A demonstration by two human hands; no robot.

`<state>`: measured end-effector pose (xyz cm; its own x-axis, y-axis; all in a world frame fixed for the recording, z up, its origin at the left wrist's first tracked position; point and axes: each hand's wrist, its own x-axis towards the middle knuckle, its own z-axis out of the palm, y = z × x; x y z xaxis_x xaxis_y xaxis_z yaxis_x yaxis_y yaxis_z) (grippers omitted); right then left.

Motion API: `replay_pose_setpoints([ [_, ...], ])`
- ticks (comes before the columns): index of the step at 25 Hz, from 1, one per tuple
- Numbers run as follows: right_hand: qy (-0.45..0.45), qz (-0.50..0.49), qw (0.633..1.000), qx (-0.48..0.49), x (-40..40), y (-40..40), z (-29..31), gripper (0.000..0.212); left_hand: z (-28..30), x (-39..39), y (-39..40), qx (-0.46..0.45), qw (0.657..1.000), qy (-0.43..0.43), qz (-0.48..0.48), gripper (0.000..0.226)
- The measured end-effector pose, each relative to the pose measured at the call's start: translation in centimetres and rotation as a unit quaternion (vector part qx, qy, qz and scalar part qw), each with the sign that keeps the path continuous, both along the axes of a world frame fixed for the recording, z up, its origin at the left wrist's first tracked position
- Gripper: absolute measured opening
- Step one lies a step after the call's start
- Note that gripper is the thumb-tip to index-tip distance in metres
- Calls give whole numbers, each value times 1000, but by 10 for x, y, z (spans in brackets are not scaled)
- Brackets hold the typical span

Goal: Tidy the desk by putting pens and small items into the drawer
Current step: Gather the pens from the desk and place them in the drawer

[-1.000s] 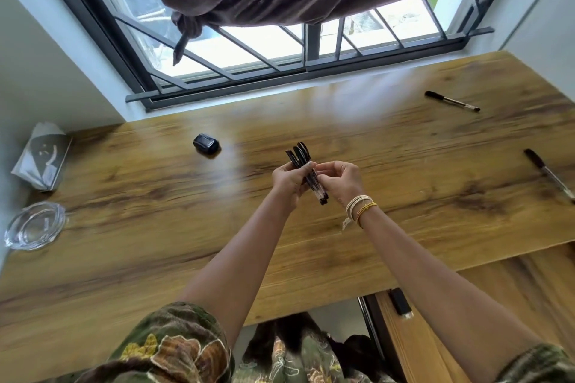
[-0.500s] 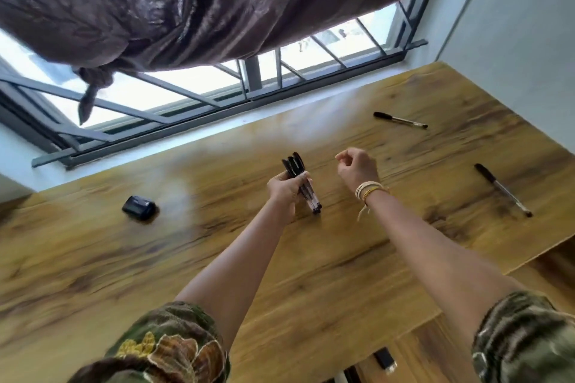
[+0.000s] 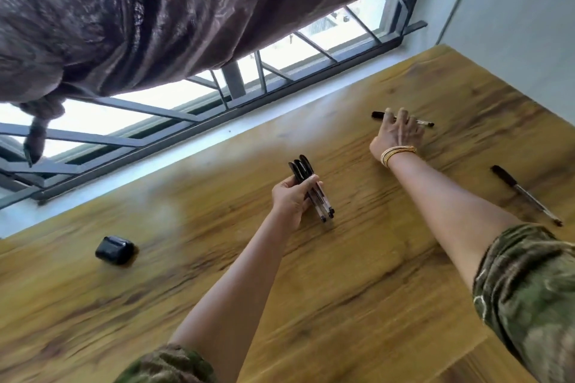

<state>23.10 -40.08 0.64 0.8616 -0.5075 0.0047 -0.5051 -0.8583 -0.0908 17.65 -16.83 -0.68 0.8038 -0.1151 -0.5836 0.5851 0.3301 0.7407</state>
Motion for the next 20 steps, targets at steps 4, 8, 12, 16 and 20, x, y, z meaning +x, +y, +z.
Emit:
replay_pose_setpoints([
  [4,28,-4,998,-49,4,-2,-4,40,2,-1,0,-17,1000,-3,19,31],
  [8,-84,35,992,-87,-24,12,-7,32,6,-5,1,-11,1000,-12,18,34],
  [12,-95,149,983,54,-73,68,-1,20,9,-16,2,-18,999,-25,17,33],
  [16,-161,55,923,344,-116,120,0,17,12,-33,2,-29,999,-22,-7,20],
  [20,-177,-66,826,530,-131,123,4,17,16,-47,5,-32,999,1,-26,16],
])
